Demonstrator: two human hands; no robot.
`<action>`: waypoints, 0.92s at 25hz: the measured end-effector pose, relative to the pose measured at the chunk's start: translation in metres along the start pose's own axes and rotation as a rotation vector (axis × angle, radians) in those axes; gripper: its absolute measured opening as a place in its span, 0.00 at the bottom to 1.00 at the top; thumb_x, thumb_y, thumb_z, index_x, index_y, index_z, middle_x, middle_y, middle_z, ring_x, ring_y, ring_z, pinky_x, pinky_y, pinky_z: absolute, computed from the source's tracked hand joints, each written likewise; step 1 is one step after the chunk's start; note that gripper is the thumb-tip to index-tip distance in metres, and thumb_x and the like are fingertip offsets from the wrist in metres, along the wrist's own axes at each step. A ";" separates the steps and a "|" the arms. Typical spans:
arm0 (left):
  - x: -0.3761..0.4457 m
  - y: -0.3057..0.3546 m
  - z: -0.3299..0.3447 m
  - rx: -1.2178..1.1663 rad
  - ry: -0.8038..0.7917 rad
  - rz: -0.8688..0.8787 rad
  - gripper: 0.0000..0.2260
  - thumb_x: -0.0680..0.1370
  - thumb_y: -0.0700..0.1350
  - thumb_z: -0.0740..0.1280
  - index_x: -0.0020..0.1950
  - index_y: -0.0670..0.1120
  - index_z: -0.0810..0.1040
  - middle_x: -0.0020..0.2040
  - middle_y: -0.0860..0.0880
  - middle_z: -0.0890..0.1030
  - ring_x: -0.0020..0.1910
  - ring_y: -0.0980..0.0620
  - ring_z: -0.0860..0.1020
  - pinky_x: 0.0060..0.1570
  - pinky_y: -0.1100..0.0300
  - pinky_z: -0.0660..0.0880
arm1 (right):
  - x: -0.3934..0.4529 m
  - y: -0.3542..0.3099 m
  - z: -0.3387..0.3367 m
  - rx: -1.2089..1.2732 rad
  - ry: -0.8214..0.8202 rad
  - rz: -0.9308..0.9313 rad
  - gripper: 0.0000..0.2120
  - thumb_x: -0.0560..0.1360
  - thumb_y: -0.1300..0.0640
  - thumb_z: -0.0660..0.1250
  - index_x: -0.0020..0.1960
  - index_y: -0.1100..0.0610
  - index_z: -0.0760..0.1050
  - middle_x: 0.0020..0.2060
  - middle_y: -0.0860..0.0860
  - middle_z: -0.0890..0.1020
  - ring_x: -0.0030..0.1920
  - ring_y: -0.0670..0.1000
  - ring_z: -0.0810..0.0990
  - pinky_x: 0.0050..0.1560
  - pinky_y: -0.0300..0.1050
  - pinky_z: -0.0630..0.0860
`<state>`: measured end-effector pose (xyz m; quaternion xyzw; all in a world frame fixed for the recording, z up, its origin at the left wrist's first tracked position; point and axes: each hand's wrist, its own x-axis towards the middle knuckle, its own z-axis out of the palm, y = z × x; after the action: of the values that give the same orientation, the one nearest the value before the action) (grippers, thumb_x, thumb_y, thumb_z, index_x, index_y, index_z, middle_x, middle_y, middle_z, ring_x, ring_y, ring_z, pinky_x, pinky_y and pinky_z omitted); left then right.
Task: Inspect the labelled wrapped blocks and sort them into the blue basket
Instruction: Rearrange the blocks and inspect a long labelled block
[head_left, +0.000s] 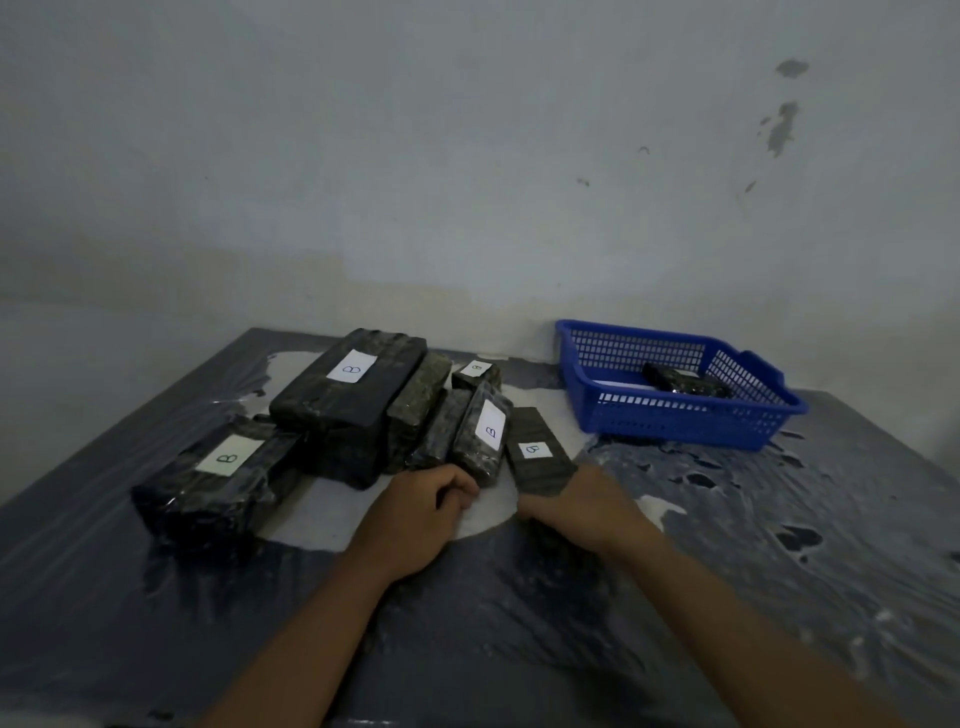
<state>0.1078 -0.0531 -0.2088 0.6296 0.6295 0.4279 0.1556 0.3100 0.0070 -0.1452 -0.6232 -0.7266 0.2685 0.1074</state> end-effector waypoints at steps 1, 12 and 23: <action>-0.001 0.001 0.000 -0.003 0.002 -0.007 0.11 0.81 0.40 0.65 0.51 0.54 0.84 0.46 0.61 0.85 0.48 0.66 0.81 0.50 0.66 0.78 | -0.002 0.007 -0.004 -0.039 0.069 -0.041 0.43 0.56 0.29 0.71 0.65 0.50 0.74 0.59 0.51 0.81 0.57 0.53 0.81 0.58 0.51 0.80; 0.019 0.038 0.005 -0.758 -0.105 -0.267 0.21 0.78 0.65 0.65 0.63 0.53 0.78 0.55 0.47 0.86 0.46 0.46 0.84 0.31 0.58 0.76 | -0.026 0.097 -0.059 0.072 0.200 -0.439 0.43 0.64 0.39 0.81 0.71 0.34 0.61 0.60 0.33 0.73 0.55 0.34 0.75 0.50 0.28 0.72; 0.052 0.040 0.031 -1.345 0.317 -0.355 0.12 0.84 0.47 0.64 0.64 0.44 0.79 0.61 0.37 0.83 0.57 0.41 0.83 0.51 0.44 0.82 | 0.008 0.093 -0.067 0.526 0.235 -0.246 0.35 0.66 0.39 0.78 0.70 0.38 0.70 0.58 0.44 0.78 0.50 0.38 0.77 0.44 0.38 0.76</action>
<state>0.1488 -0.0012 -0.1793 0.2156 0.3373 0.7780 0.4842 0.4206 0.0390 -0.1393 -0.5085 -0.6846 0.3584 0.3799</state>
